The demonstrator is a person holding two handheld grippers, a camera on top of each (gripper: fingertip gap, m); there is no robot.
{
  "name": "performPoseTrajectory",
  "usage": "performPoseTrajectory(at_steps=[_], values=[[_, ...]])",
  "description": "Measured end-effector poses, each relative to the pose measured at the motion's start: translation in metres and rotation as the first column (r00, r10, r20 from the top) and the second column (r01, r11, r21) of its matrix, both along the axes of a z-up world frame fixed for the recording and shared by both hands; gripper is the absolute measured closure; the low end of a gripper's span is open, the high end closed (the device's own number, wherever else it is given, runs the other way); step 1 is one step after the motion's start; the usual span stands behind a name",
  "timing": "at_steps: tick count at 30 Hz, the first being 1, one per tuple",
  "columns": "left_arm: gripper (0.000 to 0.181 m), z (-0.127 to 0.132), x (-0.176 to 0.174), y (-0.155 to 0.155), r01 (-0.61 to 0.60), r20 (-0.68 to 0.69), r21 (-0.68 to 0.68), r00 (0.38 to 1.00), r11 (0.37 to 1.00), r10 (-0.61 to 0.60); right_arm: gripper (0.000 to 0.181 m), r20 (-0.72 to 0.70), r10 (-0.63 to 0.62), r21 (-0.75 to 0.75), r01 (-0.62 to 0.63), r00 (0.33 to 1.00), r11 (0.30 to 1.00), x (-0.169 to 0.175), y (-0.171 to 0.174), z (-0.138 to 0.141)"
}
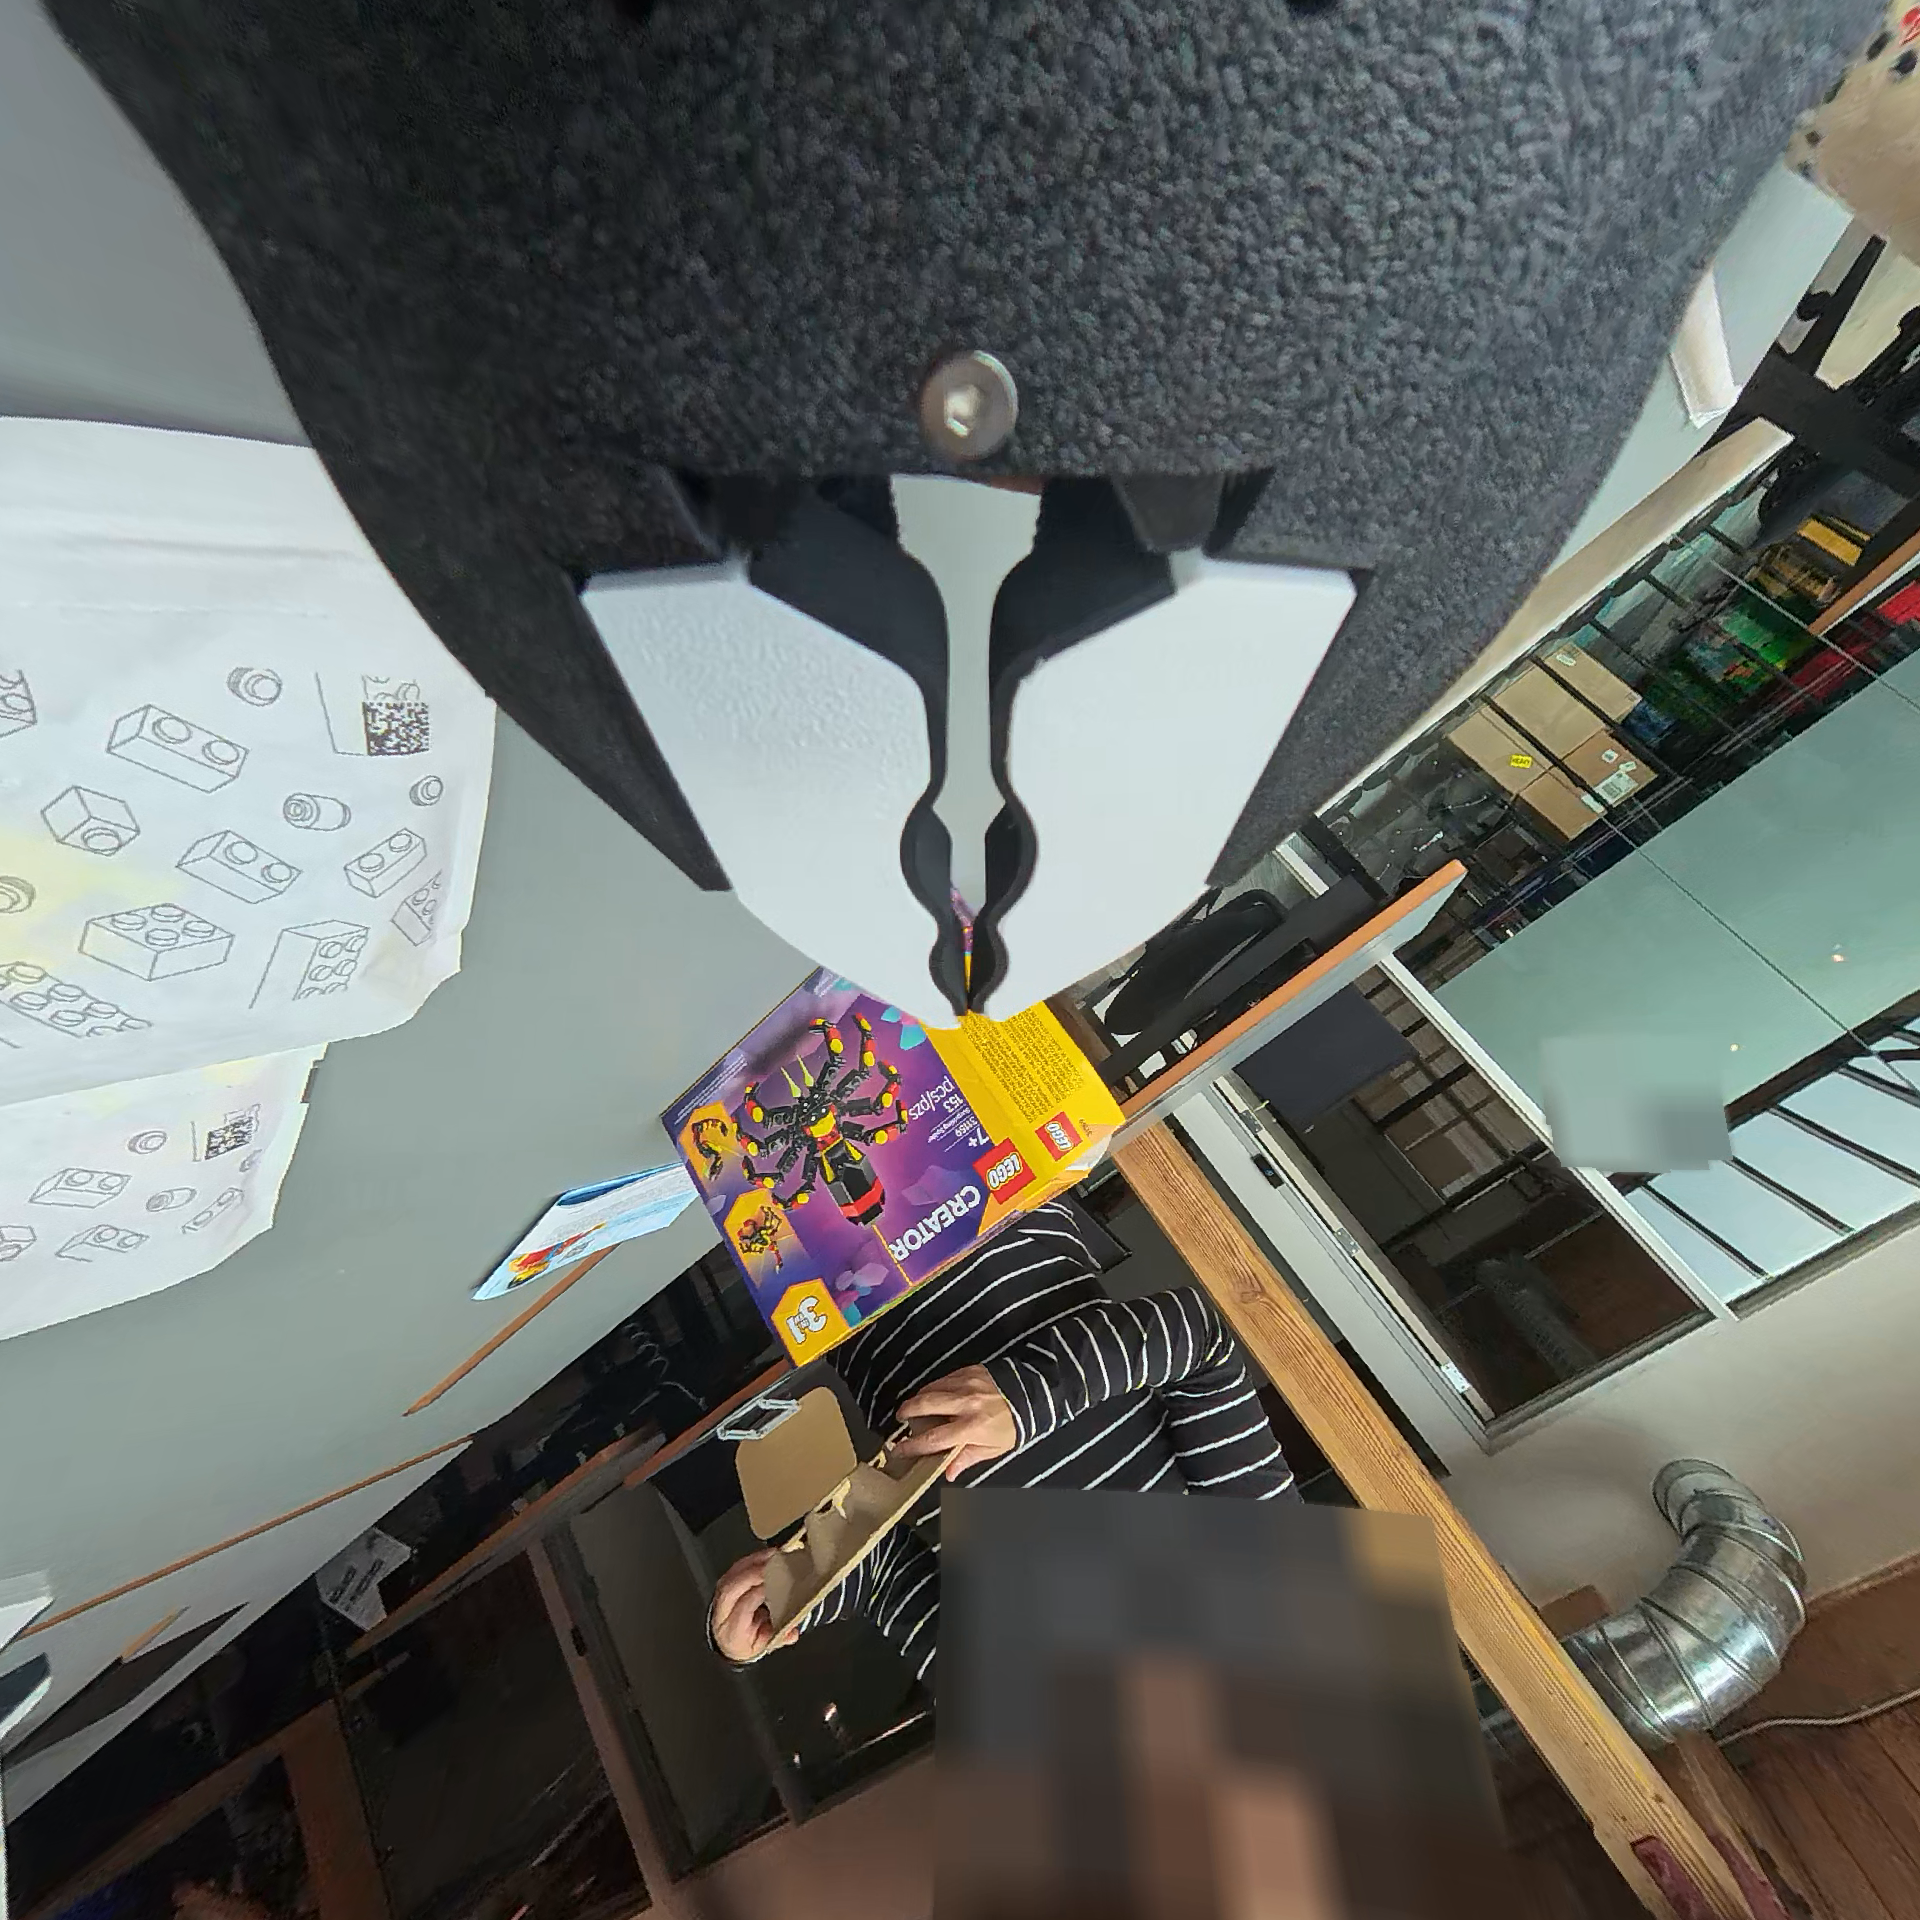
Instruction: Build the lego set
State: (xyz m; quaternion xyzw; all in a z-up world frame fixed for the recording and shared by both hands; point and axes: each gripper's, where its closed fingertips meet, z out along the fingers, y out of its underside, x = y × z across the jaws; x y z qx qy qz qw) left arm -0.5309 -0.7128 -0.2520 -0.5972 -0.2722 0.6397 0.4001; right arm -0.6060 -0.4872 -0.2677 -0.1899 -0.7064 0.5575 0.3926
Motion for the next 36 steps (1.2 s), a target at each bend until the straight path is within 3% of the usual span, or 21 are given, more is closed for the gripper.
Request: performPoseTrajectory(at_steps=[7, 36], values=[[0.175, -0.002, 0.000, 0.004, 0.001, 0.006, -0.019, 1.000, 1.000, -0.001, 0.153, -0.041, -0.028, 0.075, 0.031, 0.999, 0.997, -0.001, -0.002, -0.004], [0.175, -0.009, -0.004, 0.004, 0.018, 0.057, 0.003, 0.998, 1.000, -0.018, 0.153, -0.019, -0.022, 0.100, 0.024, 1.000, 0.995, -0.002, -0.004, -0.010]])
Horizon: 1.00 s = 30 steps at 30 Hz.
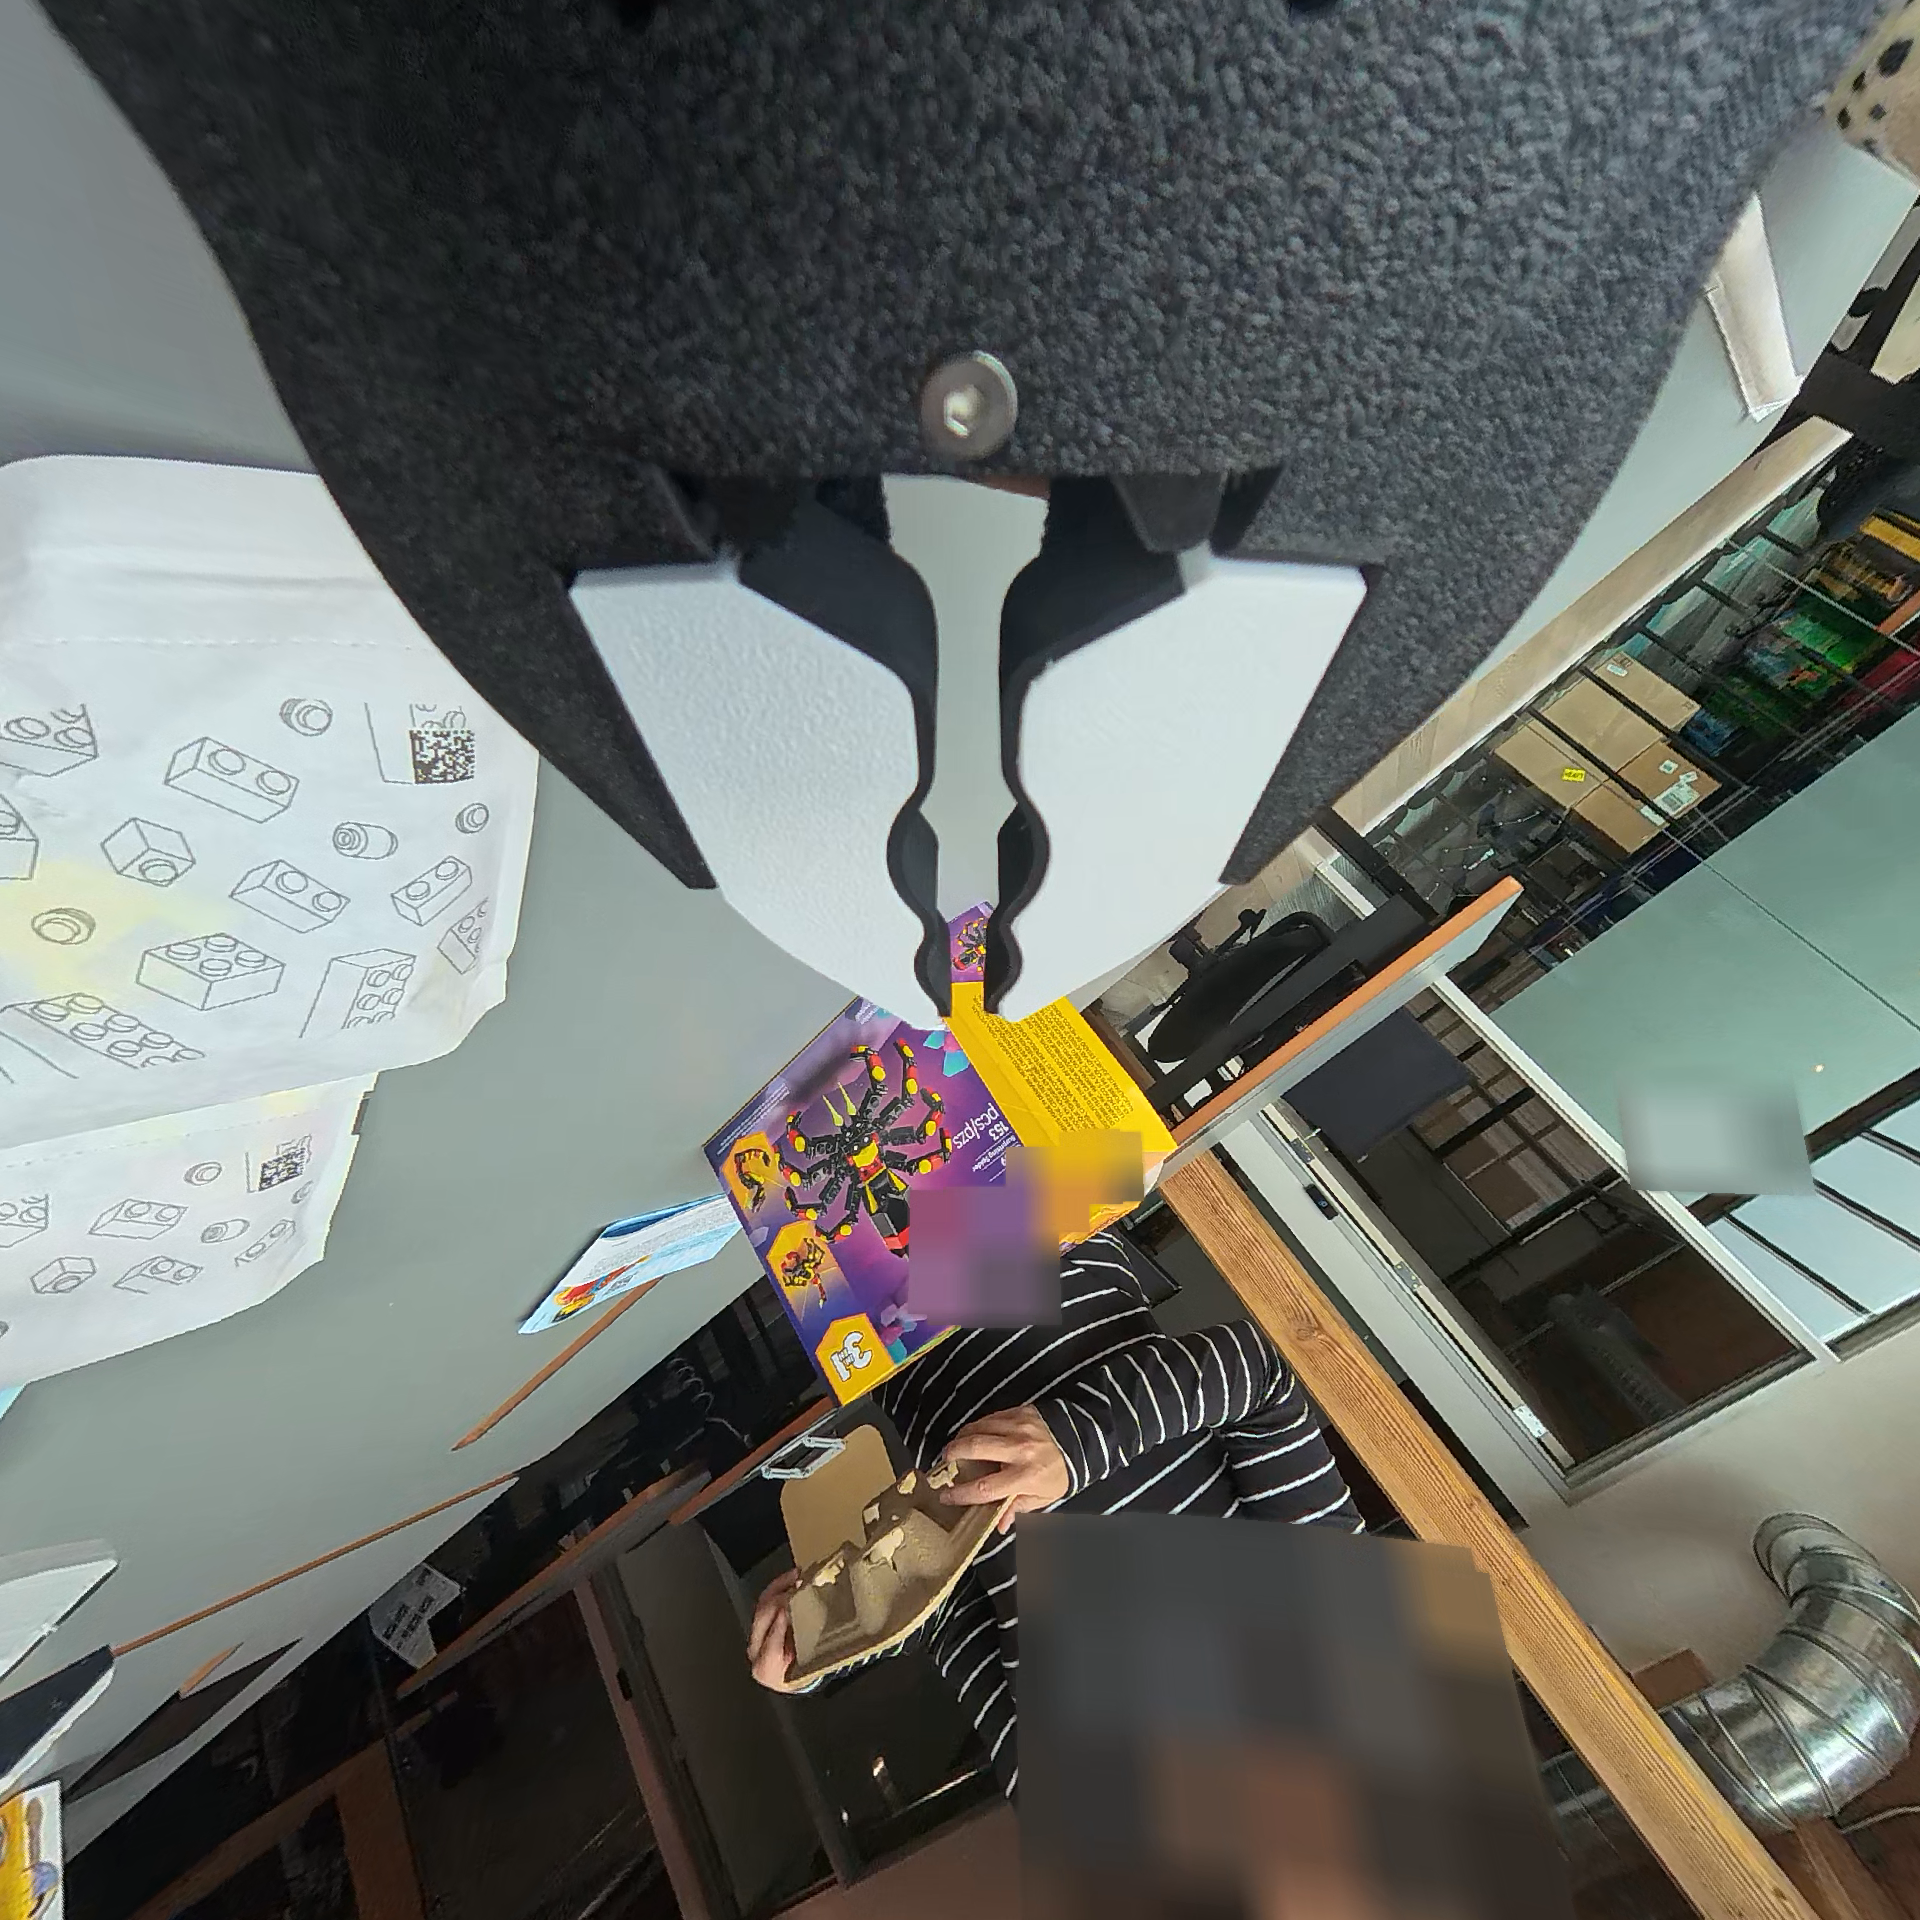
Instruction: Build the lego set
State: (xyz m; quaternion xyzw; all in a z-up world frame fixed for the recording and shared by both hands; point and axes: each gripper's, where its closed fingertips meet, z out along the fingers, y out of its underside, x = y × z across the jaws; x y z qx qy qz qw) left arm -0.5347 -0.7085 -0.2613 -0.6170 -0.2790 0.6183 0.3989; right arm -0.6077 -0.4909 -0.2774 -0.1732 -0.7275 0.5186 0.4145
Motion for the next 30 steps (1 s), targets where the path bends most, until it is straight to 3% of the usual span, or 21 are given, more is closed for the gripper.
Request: performPoseTrajectory(at_steps=[3, 5, 7, 10, 14, 18, 20, 25, 27, 30], values=[[0.175, -0.002, -0.002, -0.001, -0.013, 0.014, 0.001, 1.000, 1.000, 0.013, 0.153, -0.002, -0.019, 0.001, 0.019, 1.000, 1.000, -0.002, 0.002, 0.000], [0.173, 0.006, -0.009, -0.009, -0.077, 0.003, 0.045, 0.997, 0.996, 0.077, 0.153, -0.016, -0.122, -0.012, 0.122, 0.992, 0.992, -0.014, 0.014, 0.007], [0.154, 0.011, -0.030, -0.008, -0.153, 0.093, 0.108, 0.985, 0.982, 0.143, 0.150, 0.104, -0.193, -0.088, 0.202, 0.976, 0.975, -0.025, 0.013, 0.015], [0.138, 0.034, -0.062, 0.026, -0.186, 0.151, 0.240, 0.977, 0.953, 0.152, 0.148, 0.199, -0.153, -0.226, 0.198, 0.968, 0.954, -0.025, -0.029, 0.040], [0.134, 0.042, -0.082, 0.072, -0.182, 0.201, 0.315, 0.972, 0.931, 0.122, 0.150, 0.225, -0.156, -0.240, 0.210, 0.962, 0.948, -0.021, -0.059, 0.051], [0.134, 0.052, -0.074, 0.049, -0.237, 0.173, 0.276, 0.965, 0.931, 0.195, 0.146, 0.210, -0.239, -0.245, 0.288, 0.948, 0.926, -0.026, -0.010, 0.055], [0.133, 0.054, -0.076, 0.043, -0.249, 0.193, 0.329, 0.962, 0.911, 0.194, 0.140, 0.259, -0.258, -0.275, 0.327, 0.931, 0.904, -0.033, 0.007, 0.054], [0.131, 0.053, -0.088, 0.090, -0.197, 0.207, 0.326, 0.969, 0.924, 0.133, 0.140, 0.247, -0.209, -0.250, 0.271, 0.946, 0.930, -0.025, -0.031, 0.063], [0.131, 0.053, -0.085, 0.077, -0.212, 0.211, 0.346, 0.967, 0.914, 0.144, 0.140, 0.258, -0.204, -0.261, 0.272, 0.944, 0.926, -0.024, -0.021, 0.062], [0.131, 0.051, -0.078, 0.042, -0.260, 0.213, 0.337, 0.957, 0.905, 0.196, 0.141, 0.264, -0.265, -0.268, 0.334, 0.927, 0.904, -0.032, 0.022, 0.057]])
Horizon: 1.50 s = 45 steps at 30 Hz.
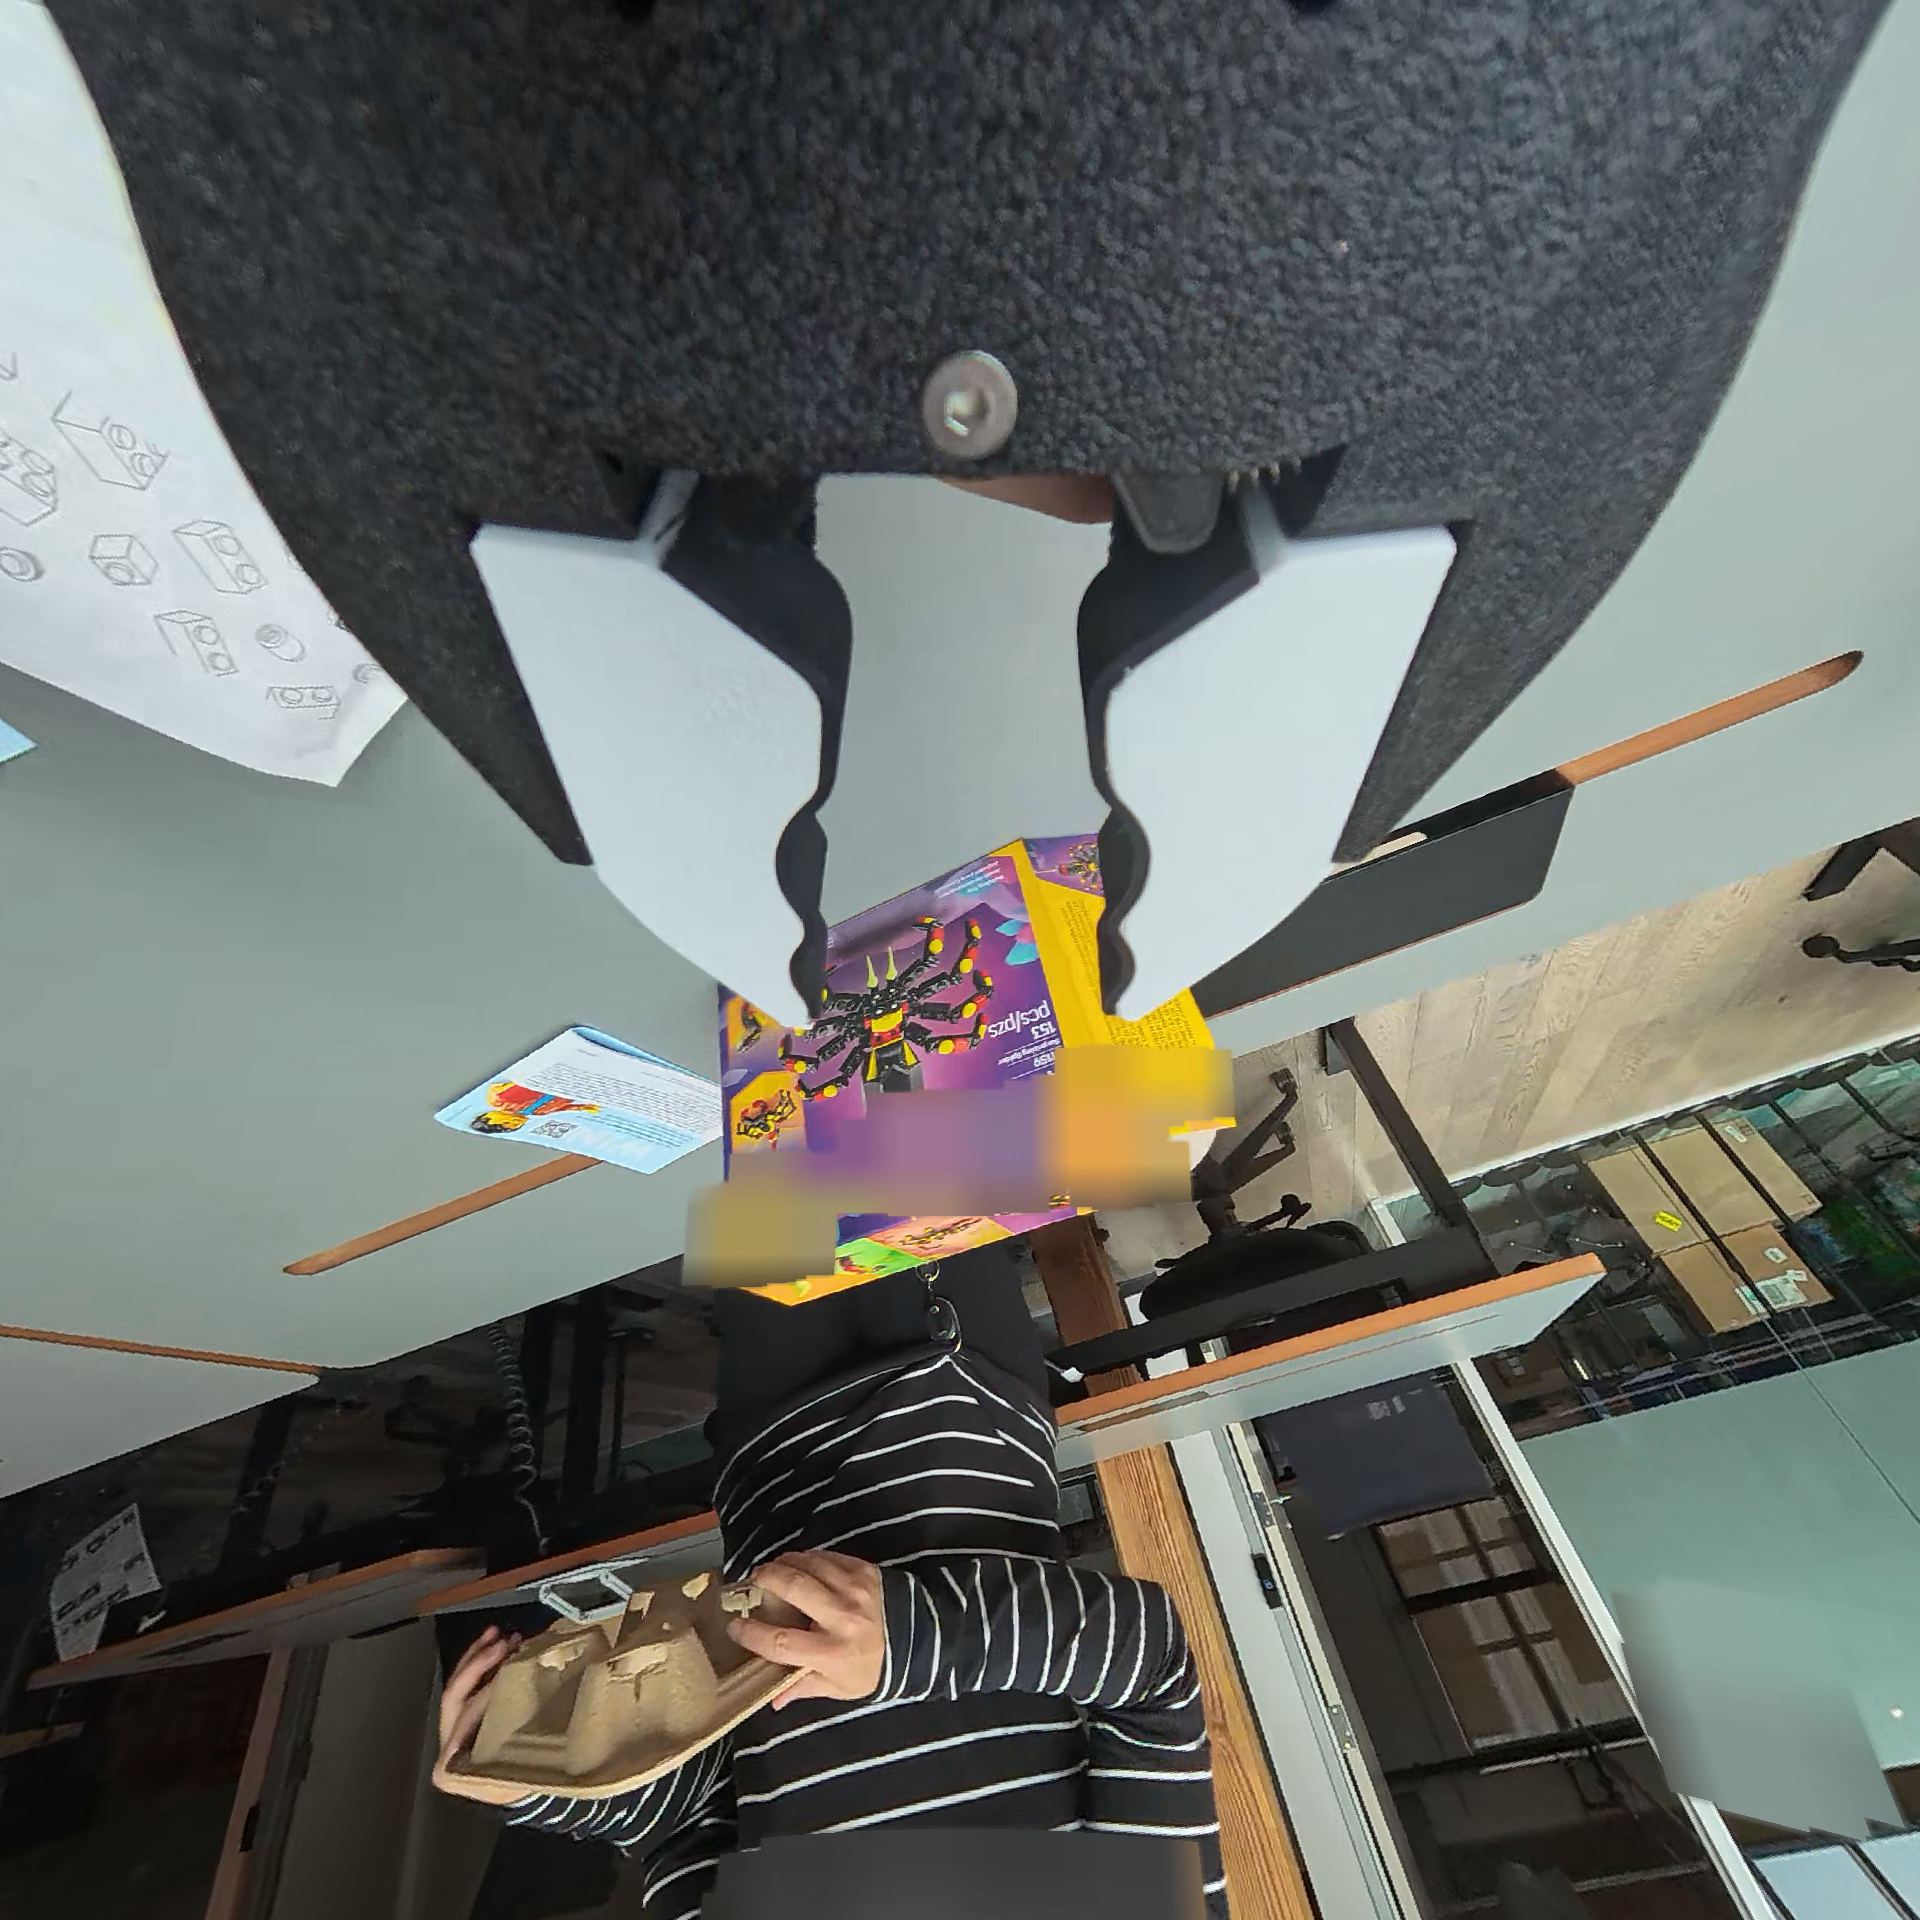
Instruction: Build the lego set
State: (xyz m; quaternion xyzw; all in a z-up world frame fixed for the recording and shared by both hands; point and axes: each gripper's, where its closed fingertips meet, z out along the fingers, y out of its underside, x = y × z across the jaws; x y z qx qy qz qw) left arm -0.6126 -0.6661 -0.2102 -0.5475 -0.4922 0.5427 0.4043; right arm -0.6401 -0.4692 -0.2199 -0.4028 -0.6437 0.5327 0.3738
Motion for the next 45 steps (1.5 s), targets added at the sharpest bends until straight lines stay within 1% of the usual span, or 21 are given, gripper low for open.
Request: performPoseTrajectory(at_steps=[2, 3, 5, 7, 9, 13, 14, 16, 19, 21, 24, 25, 27, 28, 29, 30, 32, 33, 36, 41, 45], values=[[0.131, -0.003, 0.002, -0.011, -0.020, 0.009, 0.010, 1.000, 1.000, 0.020, 0.141, 0.009, -0.033, -0.019, 0.034, 0.999, 0.999, -0.005, 0.017, -0.003], [0.131, -0.006, 0.001, -0.008, -0.011, 0.016, 0.027, 1.000, 1.000, 0.010, 0.141, 0.023, -0.027, -0.035, 0.028, 0.999, 0.999, -0.006, 0.016, -0.004], [0.131, -0.009, -0.003, 0.009, 0.017, 0.026, 0.026, 1.000, 1.000, -0.018, 0.141, 0.038, 0.017, -0.038, -0.015, 0.999, 0.999, -0.003, -0.004, -0.006], [0.131, -0.010, -0.006, 0.027, 0.043, 0.026, 0.010, 0.999, 0.999, -0.043, 0.142, 0.020, 0.046, 0.011, -0.046, 0.999, 0.999, 0.003, -0.028, -0.006], [0.130, -0.011, -0.008, 0.032, 0.061, 0.031, 0.049, 0.998, 0.997, -0.063, 0.142, 0.026, 0.079, 0.008, -0.079, 0.997, 0.997, 0.007, -0.040, -0.006], [0.130, -0.010, -0.003, 0.004, 0.023, 0.031, 0.043, 0.999, 0.999, -0.025, 0.142, 0.033, 0.039, -0.035, -0.038, 0.999, 0.999, -0.001, -0.010, -0.007], [0.130, -0.012, -0.002, -0.001, 0.020, 0.036, 0.052, 0.999, 0.998, -0.022, 0.142, 0.048, 0.046, -0.055, -0.043, 0.998, 0.998, -0.002, -0.006, -0.010], [0.130, -0.016, -0.001, -0.004, 0.030, 0.053, 0.053, 0.998, 0.998, -0.033, 0.141, 0.052, 0.055, -0.024, -0.054, 0.997, 0.998, -0.002, -0.004, -0.014], [0.130, -0.018, 0.006, -0.006, 0.076, 0.058, -0.016, 0.996, 0.997, -0.075, 0.141, 0.024, 0.075, 0.014, -0.075, 0.997, 0.997, 0.002, 0.004, -0.016], [0.132, -0.019, 0.015, -0.014, 0.127, 0.038, -0.061, 0.991, 0.990, -0.125, 0.141, 0.008, 0.132, -0.019, -0.132, 0.991, 0.991, 0.005, 0.011, -0.016], [0.138, -0.031, 0.032, -0.024, 0.198, 0.009, -0.133, 0.980, 0.971, -0.199, 0.144, -0.022, 0.231, 0.028, -0.230, 0.973, 0.973, 0.004, 0.014, -0.027], [0.143, -0.034, 0.037, -0.027, 0.199, -0.016, -0.187, 0.978, 0.962, -0.206, 0.146, -0.032, 0.278, 0.039, -0.277, 0.960, 0.960, 0.006, 0.010, -0.030], [0.169, -0.040, 0.047, -0.027, 0.215, -0.052, -0.297, 0.969, 0.930, -0.241, 0.148, -0.070, 0.329, 0.051, -0.326, 0.942, 0.944, 0.008, 0.003, -0.035], [0.171, -0.045, 0.050, -0.026, 0.229, -0.052, -0.321, 0.965, 0.919, -0.259, 0.150, -0.095, 0.340, 0.055, -0.336, 0.936, 0.940, 0.010, 0.001, -0.036], [0.180, -0.049, 0.052, -0.025, 0.243, -0.048, -0.318, 0.961, 0.916, -0.272, 0.155, -0.117, 0.352, 0.048, -0.349, 0.929, 0.936, 0.013, -0.002, -0.038], [0.181, -0.053, 0.053, -0.024, 0.268, -0.038, -0.286, 0.956, 0.920, -0.290, 0.161, -0.124, 0.371, 0.031, -0.370, 0.920, 0.928, 0.016, -0.006, -0.041], [0.181, -0.057, 0.052, -0.024, 0.298, -0.047, -0.156, 0.950, 0.942, -0.308, 0.170, -0.071, 0.417, -0.002, -0.418, 0.906, 0.909, 0.022, -0.015, -0.046], [0.181, -0.058, 0.052, -0.024, 0.305, -0.062, -0.107, 0.948, 0.946, -0.313, 0.178, -0.085, 0.429, -0.007, -0.431, 0.899, 0.902, 0.024, -0.017, -0.045], [0.181, -0.061, 0.051, -0.026, 0.267, -0.065, -0.156, 0.958, 0.951, -0.279, 0.181, -0.063, 0.431, 0.028, -0.430, 0.900, 0.903, 0.023, -0.017, -0.052], [0.180, -0.066, 0.053, -0.011, 0.296, -0.040, -0.231, 0.949, 0.927, -0.313, 0.181, -0.048, 0.448, 0.002, -0.448, 0.893, 0.894, 0.025, -0.020, -0.054], [0.180, -0.067, 0.053, -0.008, 0.301, -0.039, -0.239, 0.947, 0.923, -0.319, 0.169, -0.048, 0.424, 0.034, -0.423, 0.905, 0.906, 0.023, -0.018, -0.056]])
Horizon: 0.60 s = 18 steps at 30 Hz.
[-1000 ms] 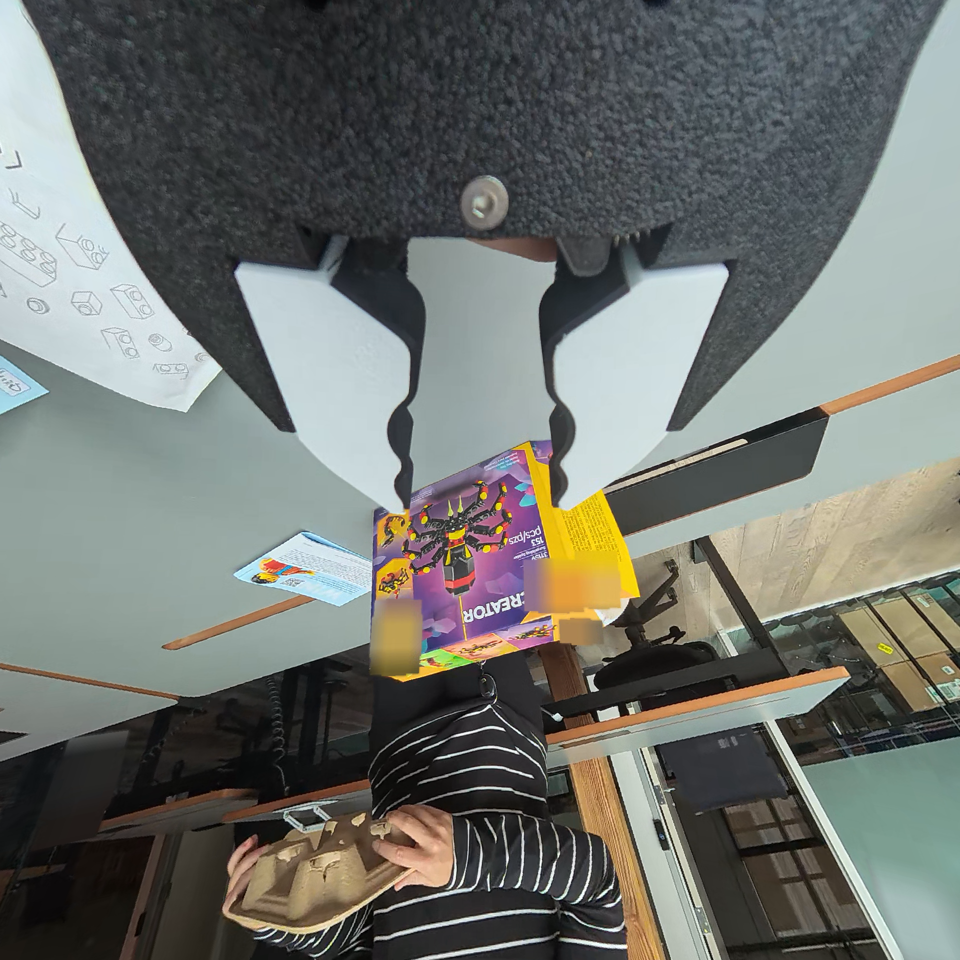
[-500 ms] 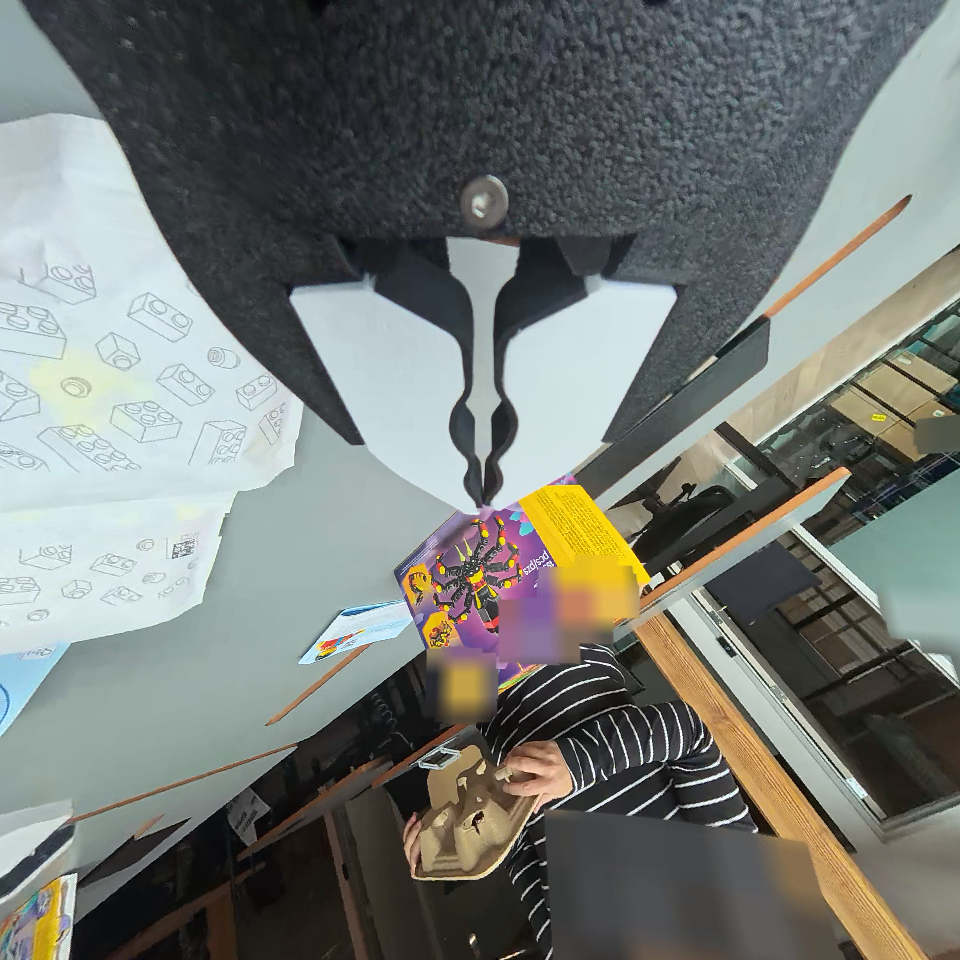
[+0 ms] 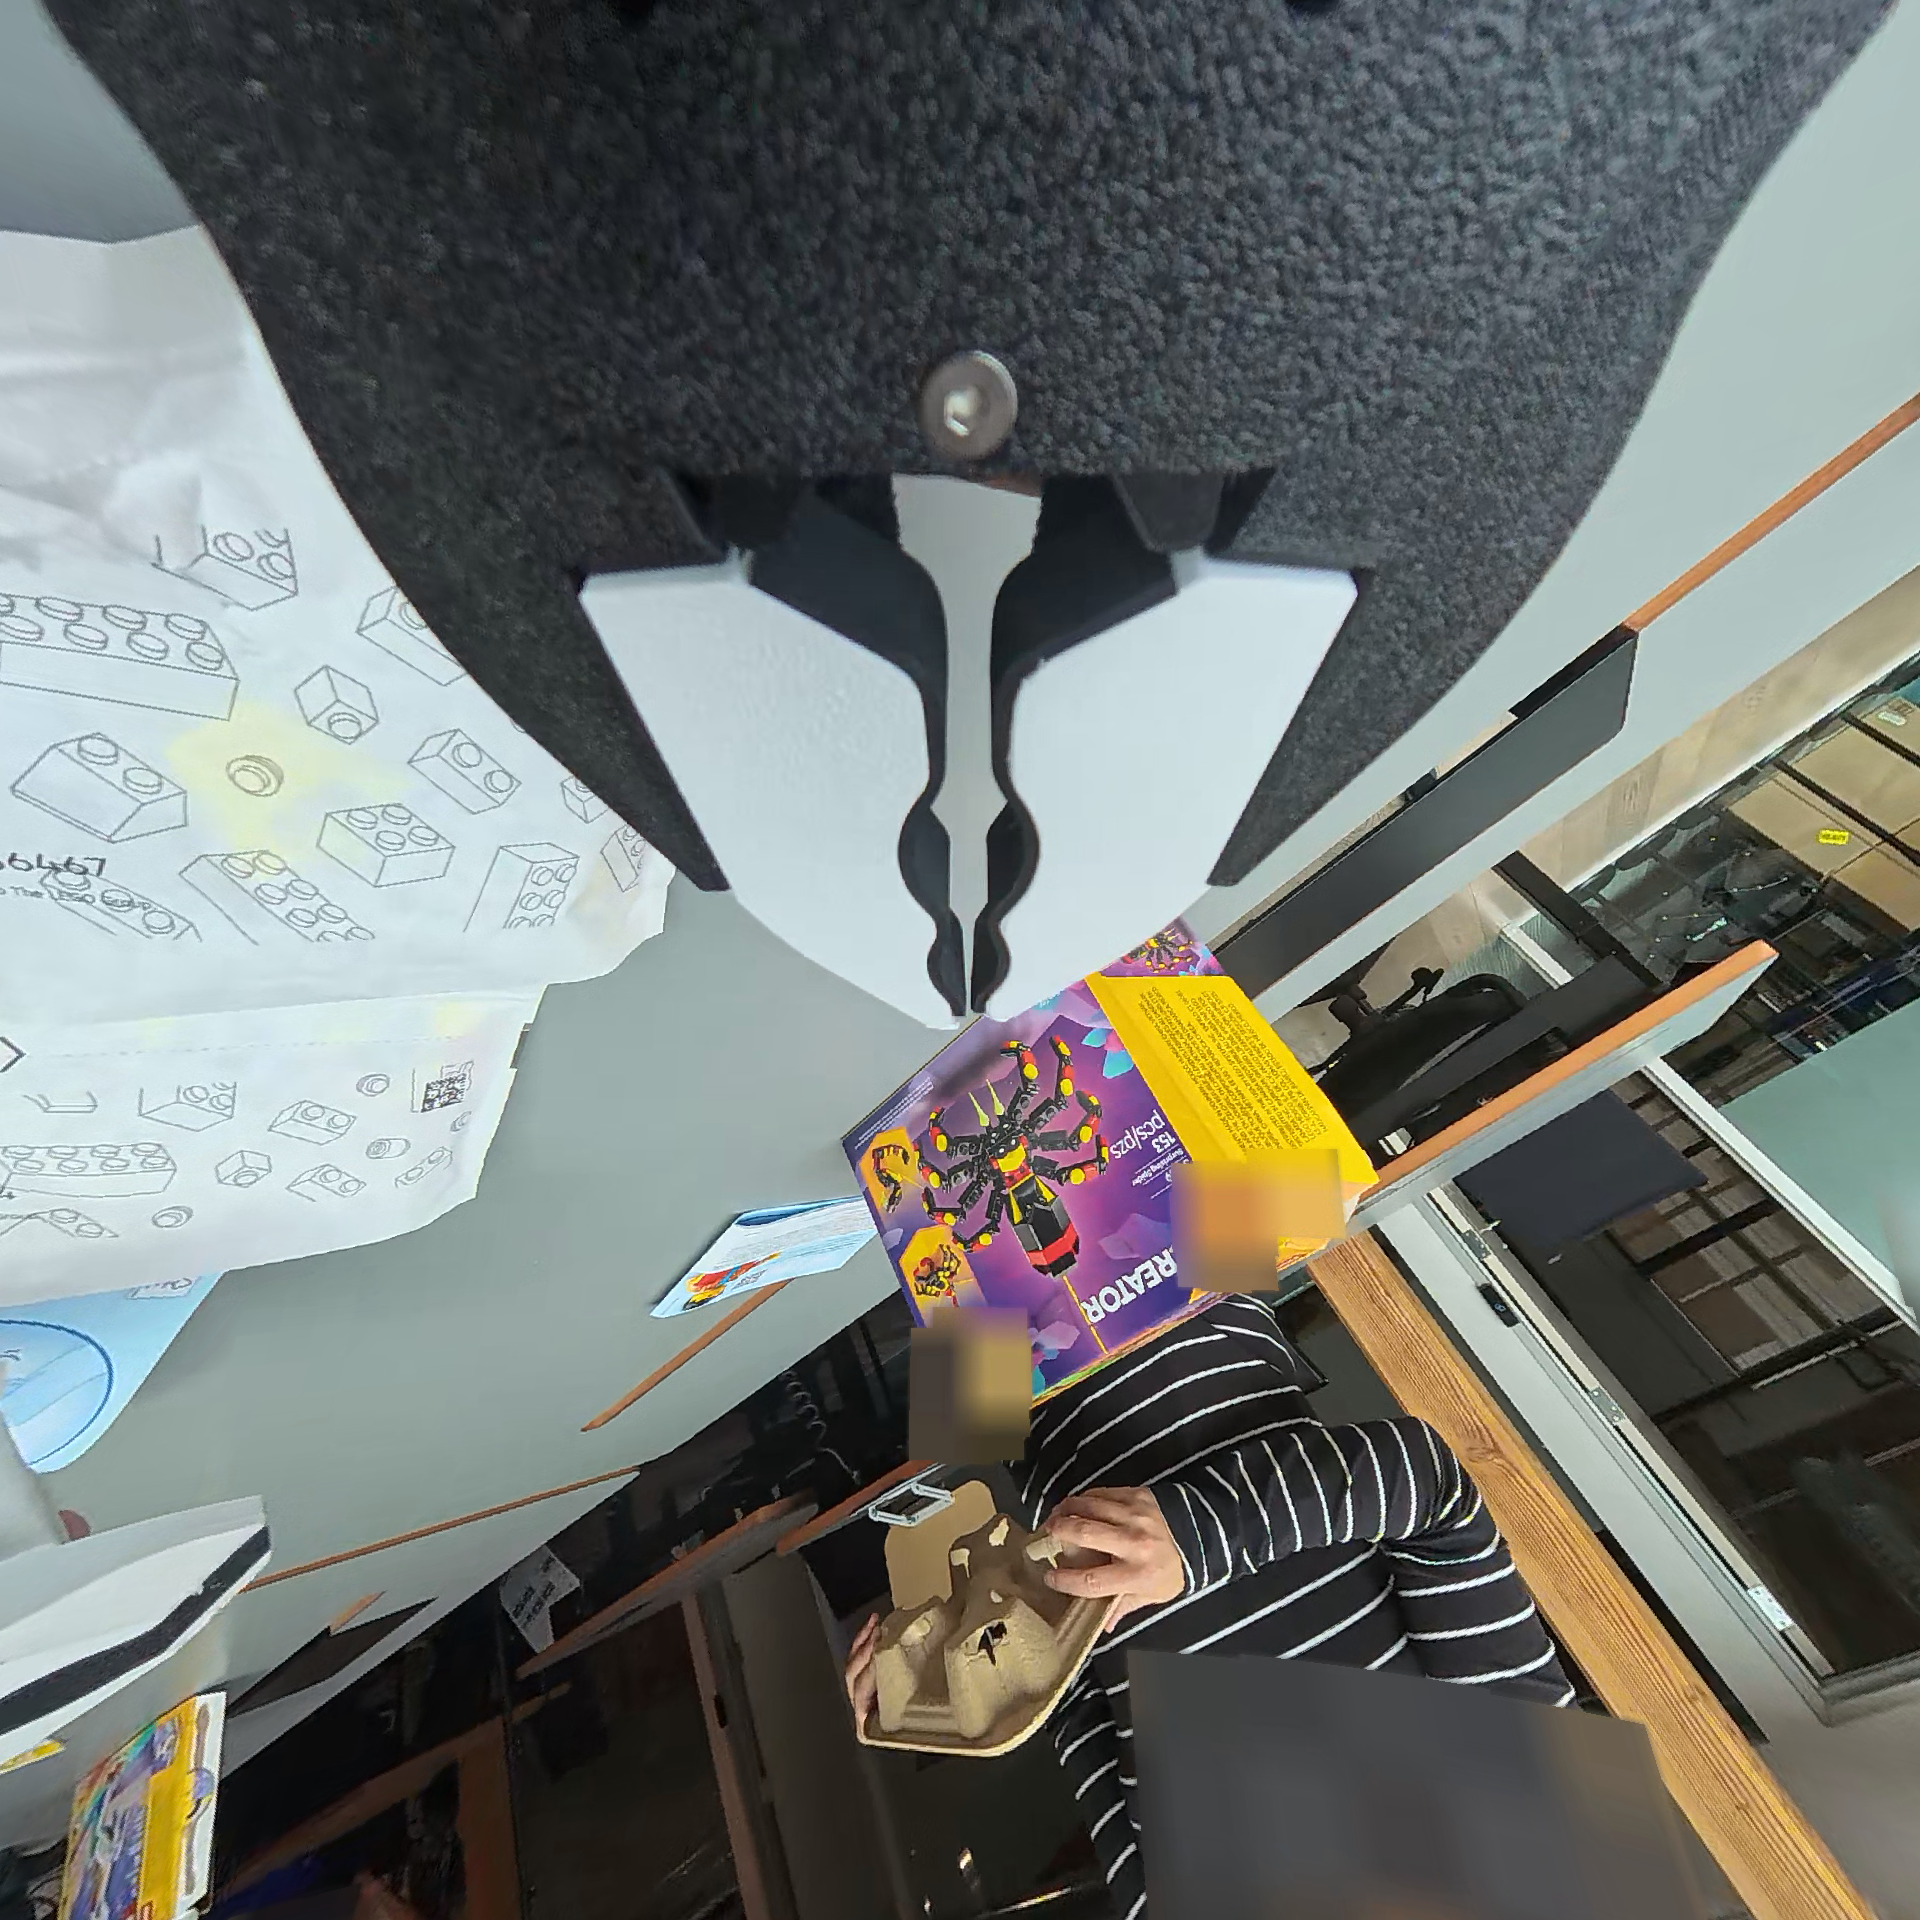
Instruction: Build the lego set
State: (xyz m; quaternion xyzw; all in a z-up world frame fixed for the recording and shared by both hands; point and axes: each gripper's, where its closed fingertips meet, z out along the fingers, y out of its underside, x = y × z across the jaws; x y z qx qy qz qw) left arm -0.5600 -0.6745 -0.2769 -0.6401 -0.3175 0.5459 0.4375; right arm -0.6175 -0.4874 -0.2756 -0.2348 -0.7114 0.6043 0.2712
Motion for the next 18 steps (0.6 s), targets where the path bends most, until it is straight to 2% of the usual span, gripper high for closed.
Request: performPoseTrajectory(at_steps=[7, 18], values=[[0.180, -0.0004, -0.0024, -0.0089, -0.012, 0.021, 0.078, 1.000, 0.997, 0.011, 0.166, 0.000, -0.004, 0.010, 0.004, 1.000, 1.000, 0.0002, 0.0002, -0.0017], [0.180, -0.0022, -0.0029, -0.0072, -0.012, 0.027, 0.065, 1.000, 0.998, 0.011, 0.164, -0.022, -0.004, 0.046, 0.005, 1.000, 0.999, 0.0019, -0.0013, -0.0043]])
